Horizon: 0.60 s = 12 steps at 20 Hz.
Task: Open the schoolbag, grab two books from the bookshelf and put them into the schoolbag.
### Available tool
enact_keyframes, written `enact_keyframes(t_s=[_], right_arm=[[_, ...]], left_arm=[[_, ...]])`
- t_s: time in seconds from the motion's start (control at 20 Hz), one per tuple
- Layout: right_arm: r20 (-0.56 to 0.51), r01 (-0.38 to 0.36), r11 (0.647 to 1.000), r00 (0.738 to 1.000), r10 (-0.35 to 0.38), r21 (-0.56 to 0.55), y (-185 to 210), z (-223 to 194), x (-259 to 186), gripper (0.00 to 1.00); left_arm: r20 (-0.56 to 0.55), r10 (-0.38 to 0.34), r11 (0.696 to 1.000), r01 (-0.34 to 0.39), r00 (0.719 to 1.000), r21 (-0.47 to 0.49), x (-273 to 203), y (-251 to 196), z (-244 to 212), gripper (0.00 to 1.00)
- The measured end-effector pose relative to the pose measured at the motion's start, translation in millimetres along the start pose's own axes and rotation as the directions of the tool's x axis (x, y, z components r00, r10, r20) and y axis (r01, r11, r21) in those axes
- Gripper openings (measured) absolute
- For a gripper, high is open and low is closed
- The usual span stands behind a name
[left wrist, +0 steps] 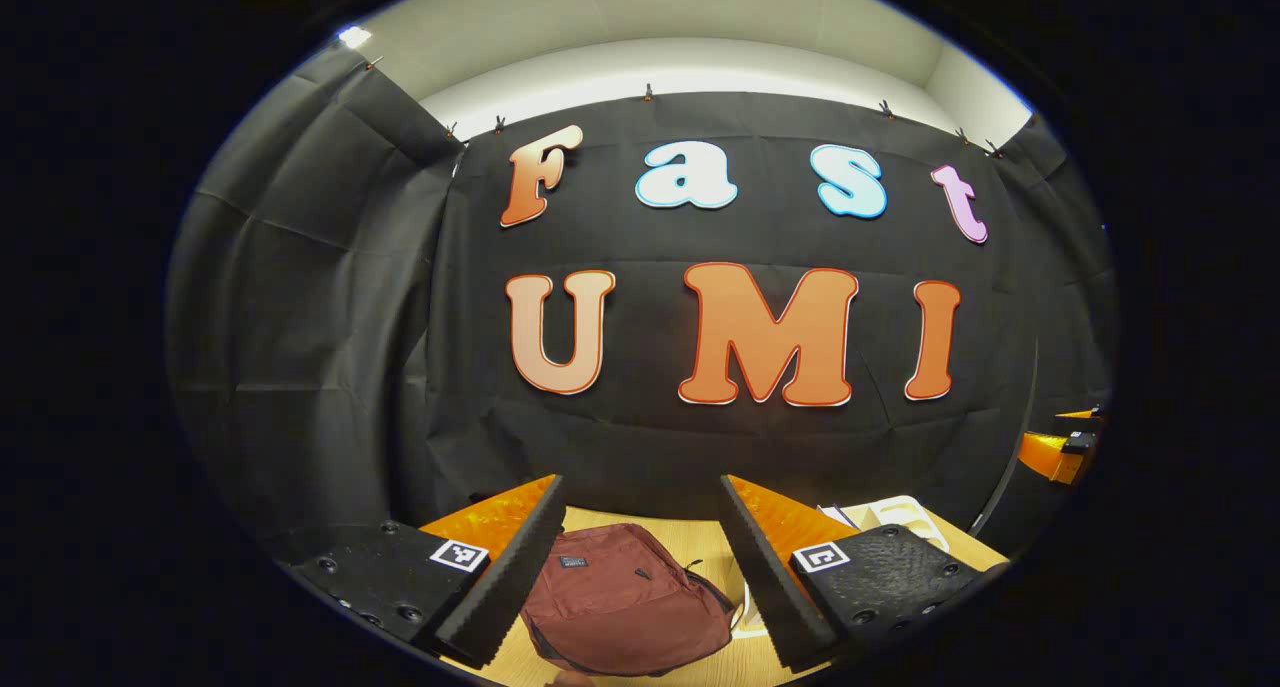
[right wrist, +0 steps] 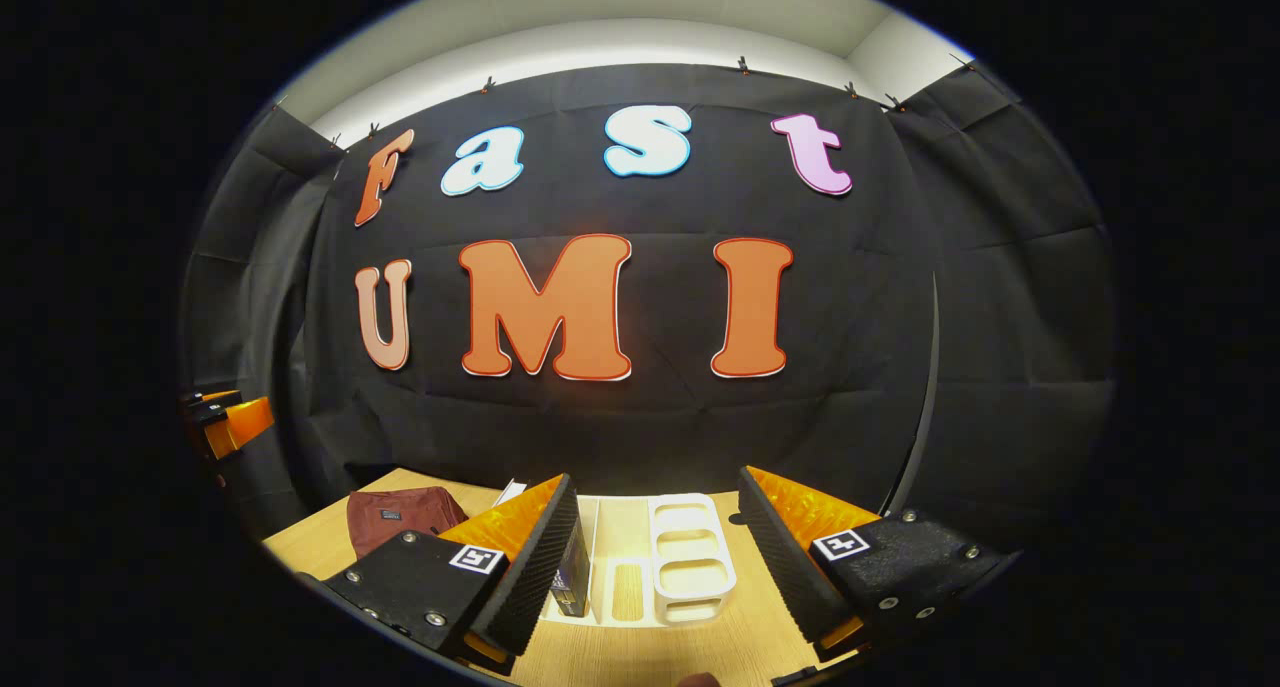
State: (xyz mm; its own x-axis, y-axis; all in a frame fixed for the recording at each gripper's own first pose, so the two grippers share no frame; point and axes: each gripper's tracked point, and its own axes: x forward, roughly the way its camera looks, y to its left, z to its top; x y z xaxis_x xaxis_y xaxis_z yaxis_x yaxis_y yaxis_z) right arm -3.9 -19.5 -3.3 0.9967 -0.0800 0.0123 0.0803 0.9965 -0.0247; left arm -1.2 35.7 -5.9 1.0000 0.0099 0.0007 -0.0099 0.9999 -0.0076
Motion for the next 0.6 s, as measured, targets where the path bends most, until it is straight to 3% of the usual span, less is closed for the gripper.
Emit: enact_keyframes(t_s=[0.6], right_arm=[[-0.024,0.015,1.0,1.0,-0.015,-0.026,2,-10,8,0.96]], left_arm=[[-0.023,-0.004,0.999,0.005,1.0,0.035,11,3,-11,0.94]])
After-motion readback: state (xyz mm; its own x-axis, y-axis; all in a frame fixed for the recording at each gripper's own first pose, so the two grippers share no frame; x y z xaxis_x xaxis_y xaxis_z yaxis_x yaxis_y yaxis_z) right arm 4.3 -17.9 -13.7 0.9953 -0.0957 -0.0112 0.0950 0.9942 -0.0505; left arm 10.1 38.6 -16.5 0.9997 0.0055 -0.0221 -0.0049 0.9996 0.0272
